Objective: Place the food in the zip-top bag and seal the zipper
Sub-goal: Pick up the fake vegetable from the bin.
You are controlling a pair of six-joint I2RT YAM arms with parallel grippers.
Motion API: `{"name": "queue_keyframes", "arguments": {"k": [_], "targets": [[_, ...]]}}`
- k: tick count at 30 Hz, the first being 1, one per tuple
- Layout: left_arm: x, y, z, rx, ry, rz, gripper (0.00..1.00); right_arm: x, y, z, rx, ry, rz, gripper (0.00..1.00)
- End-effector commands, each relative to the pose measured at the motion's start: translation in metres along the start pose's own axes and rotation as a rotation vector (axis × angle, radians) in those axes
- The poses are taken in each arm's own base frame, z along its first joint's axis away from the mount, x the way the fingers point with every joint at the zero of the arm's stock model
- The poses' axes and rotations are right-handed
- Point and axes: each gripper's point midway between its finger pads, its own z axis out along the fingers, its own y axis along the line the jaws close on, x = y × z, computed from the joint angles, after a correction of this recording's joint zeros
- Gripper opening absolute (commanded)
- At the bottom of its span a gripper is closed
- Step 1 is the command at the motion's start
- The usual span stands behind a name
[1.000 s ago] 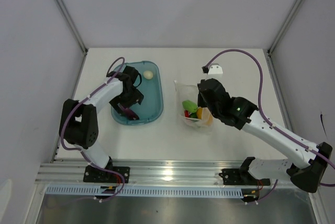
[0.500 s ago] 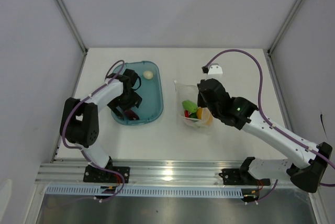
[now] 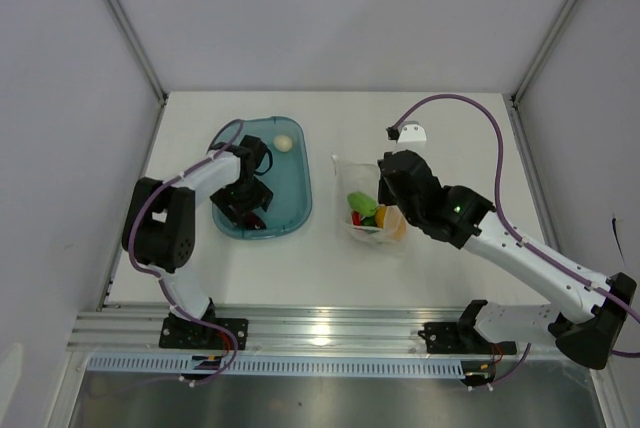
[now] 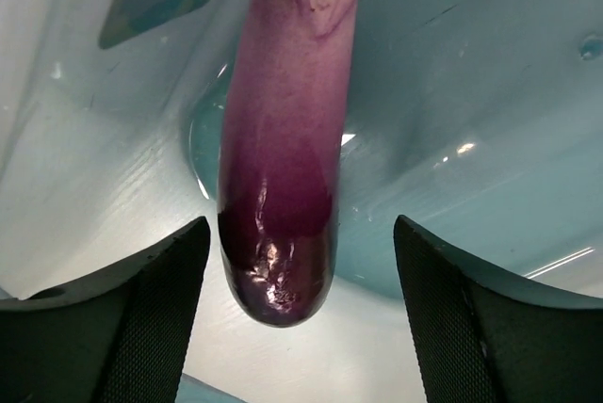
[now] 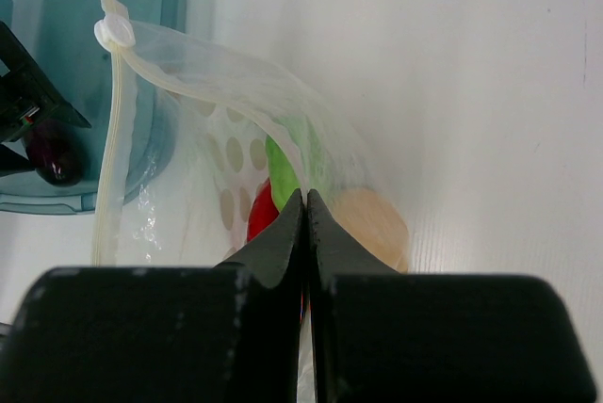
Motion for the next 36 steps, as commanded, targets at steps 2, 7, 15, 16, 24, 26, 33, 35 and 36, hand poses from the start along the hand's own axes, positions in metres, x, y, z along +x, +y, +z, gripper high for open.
{"name": "queue_keyframes", "arguments": {"k": [2,7,15,16,24,26,33,35,36], "targets": [[-0.005,-0.006,0.001,0.040,-0.014,0.000,0.77,-0.018,-0.001,-0.010,-0.005,-0.055,0.029,0.00],[-0.004,-0.014,0.001,0.115,-0.020,0.017,0.47,-0.018,0.000,-0.010,-0.005,-0.055,0.032,0.00],[-0.001,-0.031,-0.015,0.252,-0.010,0.085,0.18,-0.017,-0.001,-0.009,-0.002,-0.052,0.033,0.00],[-0.001,-0.033,-0.021,0.275,-0.014,0.102,0.12,-0.017,-0.001,-0.010,-0.002,-0.052,0.034,0.00],[-0.015,-0.074,-0.176,0.806,-0.292,0.285,0.03,-0.016,0.001,-0.008,-0.006,-0.049,0.036,0.00],[0.002,-0.080,-0.220,1.010,-0.307,0.402,0.01,-0.015,0.002,-0.006,-0.007,-0.045,0.036,0.00],[0.069,-0.065,-0.344,1.600,-0.185,0.718,0.01,-0.014,0.006,-0.005,-0.017,-0.044,0.039,0.00],[0.082,-0.061,-0.356,1.654,-0.076,0.747,0.01,-0.014,0.007,-0.005,-0.018,-0.044,0.038,0.00],[0.094,-0.055,-0.359,1.677,0.007,0.782,0.01,-0.015,0.006,-0.005,-0.017,-0.045,0.043,0.00]]}}
